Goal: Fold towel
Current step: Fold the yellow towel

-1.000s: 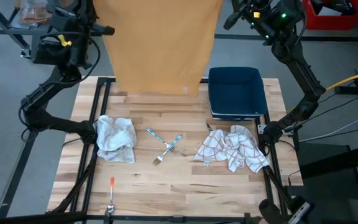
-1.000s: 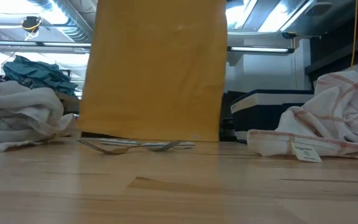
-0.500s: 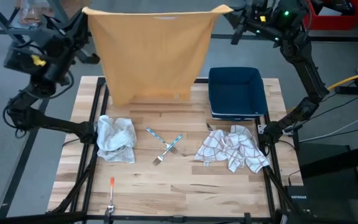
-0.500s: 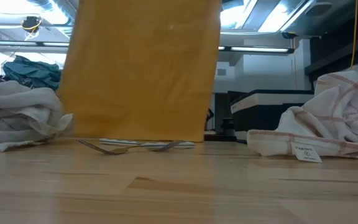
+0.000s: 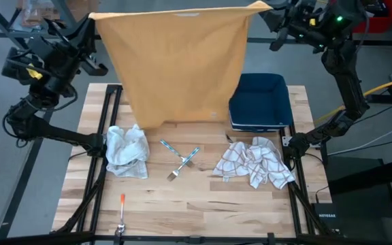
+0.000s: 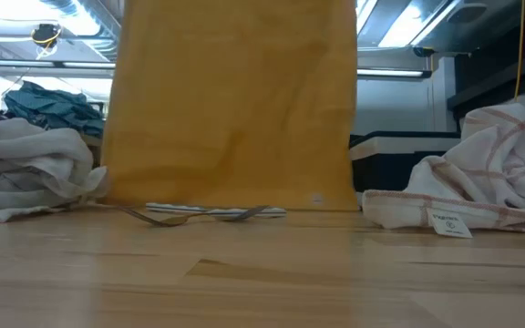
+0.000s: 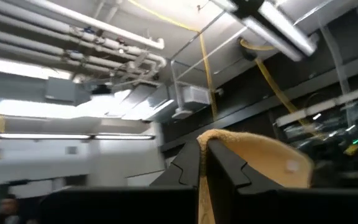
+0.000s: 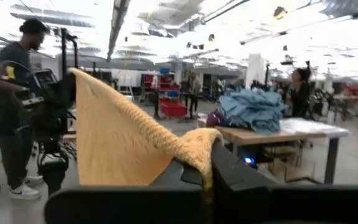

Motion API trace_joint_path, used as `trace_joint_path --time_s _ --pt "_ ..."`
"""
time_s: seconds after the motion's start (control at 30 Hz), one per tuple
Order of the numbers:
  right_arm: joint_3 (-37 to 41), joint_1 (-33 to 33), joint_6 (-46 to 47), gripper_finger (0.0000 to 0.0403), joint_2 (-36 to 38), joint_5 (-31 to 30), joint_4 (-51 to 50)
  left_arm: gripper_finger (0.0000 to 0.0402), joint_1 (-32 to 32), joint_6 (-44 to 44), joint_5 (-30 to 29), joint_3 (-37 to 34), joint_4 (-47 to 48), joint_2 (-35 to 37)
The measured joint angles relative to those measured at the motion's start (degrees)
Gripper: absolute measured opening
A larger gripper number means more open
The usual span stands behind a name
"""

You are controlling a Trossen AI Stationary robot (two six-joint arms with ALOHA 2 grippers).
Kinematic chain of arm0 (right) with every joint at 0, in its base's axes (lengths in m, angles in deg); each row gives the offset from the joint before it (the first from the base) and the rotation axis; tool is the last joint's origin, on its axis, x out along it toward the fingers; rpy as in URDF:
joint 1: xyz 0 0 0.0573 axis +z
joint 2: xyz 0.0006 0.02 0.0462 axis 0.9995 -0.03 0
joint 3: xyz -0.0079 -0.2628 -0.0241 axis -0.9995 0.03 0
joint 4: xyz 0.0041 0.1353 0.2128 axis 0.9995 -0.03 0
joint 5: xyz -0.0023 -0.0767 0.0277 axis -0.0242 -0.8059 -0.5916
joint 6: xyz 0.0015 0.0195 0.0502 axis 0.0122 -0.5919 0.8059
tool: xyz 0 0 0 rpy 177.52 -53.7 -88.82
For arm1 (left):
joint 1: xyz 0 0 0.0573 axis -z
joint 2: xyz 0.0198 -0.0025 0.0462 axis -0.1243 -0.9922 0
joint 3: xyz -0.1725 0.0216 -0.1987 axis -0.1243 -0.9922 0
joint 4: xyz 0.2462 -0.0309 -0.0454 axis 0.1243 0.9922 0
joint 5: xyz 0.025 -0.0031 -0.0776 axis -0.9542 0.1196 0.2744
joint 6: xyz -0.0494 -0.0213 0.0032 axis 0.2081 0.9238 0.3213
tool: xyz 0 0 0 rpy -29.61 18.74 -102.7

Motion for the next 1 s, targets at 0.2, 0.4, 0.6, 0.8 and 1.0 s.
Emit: trace_joint_path --time_s 0.2,0.4,0.6,0.8,1.0 --pt "0.0 -0.1 -3.3 0.0001 -3.4 -2.7 -3.4 0.0 -0.2 -11.2 -6.9 0.0 0.2 -2.5" --pt "0.0 -0.1 -6.7 0.0001 -8.3 -7.7 -3.4 0.0 -3.2 -20.7 -9.9 0.0 0.5 -5.3" --pt "0.1 -0.1 -8.6 0.0001 -12.4 -8.7 0.0 0.0 -9.3 -22.6 -10.1 0.0 0.3 -7.3" --pt "0.1 0.0 -10.3 0.0001 -13.3 -11.7 4.8 0.0 -15.8 -22.7 -10.0 0.0 -2.7 -9.0" --pt "0.1 -0.1 -11.6 0.0001 -13.3 -12.7 5.3 0.0 -20.3 -19.5 -7.7 0.0 -2.4 -9.7"
